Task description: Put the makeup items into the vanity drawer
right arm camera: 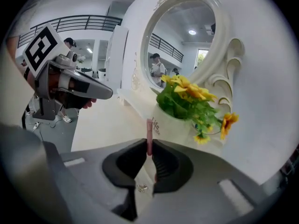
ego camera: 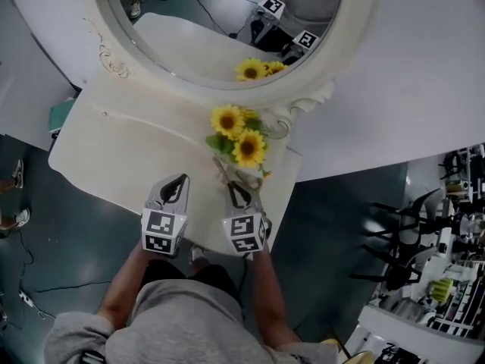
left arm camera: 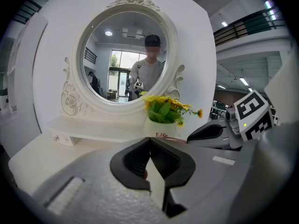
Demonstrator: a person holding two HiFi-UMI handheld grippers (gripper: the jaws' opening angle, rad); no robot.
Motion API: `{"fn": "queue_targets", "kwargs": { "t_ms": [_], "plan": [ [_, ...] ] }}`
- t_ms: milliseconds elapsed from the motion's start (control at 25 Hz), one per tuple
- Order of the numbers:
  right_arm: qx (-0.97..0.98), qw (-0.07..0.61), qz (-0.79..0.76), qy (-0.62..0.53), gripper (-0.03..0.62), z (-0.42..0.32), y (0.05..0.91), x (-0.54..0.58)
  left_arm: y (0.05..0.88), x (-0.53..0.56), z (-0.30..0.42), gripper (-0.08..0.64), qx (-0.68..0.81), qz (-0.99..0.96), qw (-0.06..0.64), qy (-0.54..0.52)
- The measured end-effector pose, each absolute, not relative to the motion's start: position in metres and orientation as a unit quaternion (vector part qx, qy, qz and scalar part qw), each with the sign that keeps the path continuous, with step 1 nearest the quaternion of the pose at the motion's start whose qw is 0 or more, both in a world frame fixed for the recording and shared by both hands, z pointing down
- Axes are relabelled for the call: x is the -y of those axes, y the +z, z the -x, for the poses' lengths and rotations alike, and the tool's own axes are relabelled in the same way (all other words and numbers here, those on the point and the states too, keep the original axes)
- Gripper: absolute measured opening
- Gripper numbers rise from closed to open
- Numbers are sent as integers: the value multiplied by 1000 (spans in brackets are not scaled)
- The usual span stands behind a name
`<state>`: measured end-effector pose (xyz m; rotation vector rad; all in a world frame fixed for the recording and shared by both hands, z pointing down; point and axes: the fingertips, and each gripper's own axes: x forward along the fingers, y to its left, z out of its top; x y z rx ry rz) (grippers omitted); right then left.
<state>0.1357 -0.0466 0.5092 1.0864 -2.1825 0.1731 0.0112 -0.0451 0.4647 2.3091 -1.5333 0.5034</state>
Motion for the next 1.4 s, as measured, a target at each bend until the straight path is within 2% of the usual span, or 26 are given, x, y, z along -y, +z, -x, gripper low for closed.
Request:
{"fn": "queue_targets", "kwargs": {
  "t_ms": [920, 1080, 1400],
  "plan": [
    [815, 358, -444, 105, 42, -207, 561, 42, 507, 38, -67, 11, 526, -804, 188, 202],
    [816, 343, -448, 124, 178, -209, 564, 42, 509, 36, -71, 11, 527, -804, 188, 201],
    [819, 328, -454, 128, 178, -214, 554, 43, 496, 37, -74, 11, 530, -805, 173, 202]
  ]
}}
